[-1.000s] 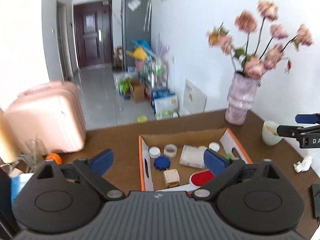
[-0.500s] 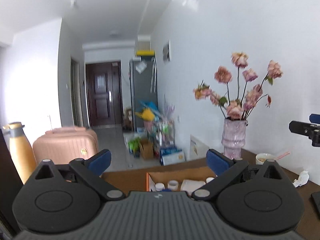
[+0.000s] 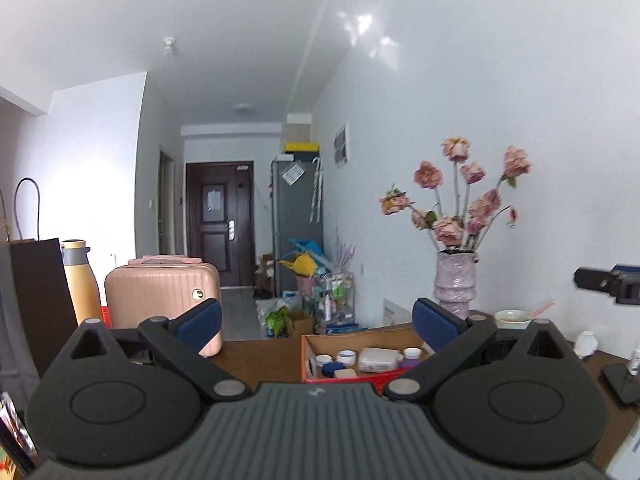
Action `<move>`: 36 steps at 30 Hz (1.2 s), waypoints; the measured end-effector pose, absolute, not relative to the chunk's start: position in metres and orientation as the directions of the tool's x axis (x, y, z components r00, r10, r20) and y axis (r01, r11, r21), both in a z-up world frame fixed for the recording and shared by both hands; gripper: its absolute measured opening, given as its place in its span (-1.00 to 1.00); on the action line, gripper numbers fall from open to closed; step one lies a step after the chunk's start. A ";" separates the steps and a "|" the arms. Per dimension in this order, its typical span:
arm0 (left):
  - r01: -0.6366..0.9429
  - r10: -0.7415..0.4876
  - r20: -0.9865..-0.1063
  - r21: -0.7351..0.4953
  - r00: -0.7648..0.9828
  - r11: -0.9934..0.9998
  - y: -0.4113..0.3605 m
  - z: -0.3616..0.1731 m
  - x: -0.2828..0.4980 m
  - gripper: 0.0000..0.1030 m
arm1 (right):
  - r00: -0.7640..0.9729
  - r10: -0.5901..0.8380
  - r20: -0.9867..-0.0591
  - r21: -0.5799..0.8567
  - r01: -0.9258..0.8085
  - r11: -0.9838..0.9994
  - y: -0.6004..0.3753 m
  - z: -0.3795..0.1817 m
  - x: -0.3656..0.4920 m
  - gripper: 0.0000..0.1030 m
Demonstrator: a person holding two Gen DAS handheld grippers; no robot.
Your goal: Organize rigid objects
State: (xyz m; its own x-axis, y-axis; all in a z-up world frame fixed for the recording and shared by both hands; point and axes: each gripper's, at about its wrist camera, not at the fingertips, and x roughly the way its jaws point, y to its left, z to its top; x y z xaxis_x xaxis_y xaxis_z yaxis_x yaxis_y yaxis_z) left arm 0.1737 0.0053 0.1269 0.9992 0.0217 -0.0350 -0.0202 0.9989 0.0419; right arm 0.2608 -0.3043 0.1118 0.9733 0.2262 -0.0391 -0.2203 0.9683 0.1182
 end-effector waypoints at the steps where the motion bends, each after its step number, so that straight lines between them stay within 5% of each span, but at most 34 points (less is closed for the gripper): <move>1: -0.007 0.008 -0.025 0.047 1.000 0.999 0.005 0.122 0.163 1.00 | 0.973 0.226 -0.038 0.118 -0.221 0.968 -0.304 0.105 0.251 1.00; 20: 0.033 -0.019 -0.220 0.059 0.975 0.998 -0.001 -0.013 0.066 1.00 | 0.951 0.243 -0.192 0.102 -0.227 0.968 -0.278 -0.019 0.123 1.00; 27: 0.034 -0.013 -0.324 0.061 0.946 0.998 -0.010 -0.039 0.054 1.00 | 0.910 0.226 -0.348 0.106 -0.201 0.974 -0.271 -0.061 0.089 1.00; 36: -0.006 0.013 -0.216 0.035 0.976 0.999 -0.013 -0.017 0.042 1.00 | 0.914 0.249 -0.321 0.082 -0.235 0.969 -0.262 -0.045 0.084 1.00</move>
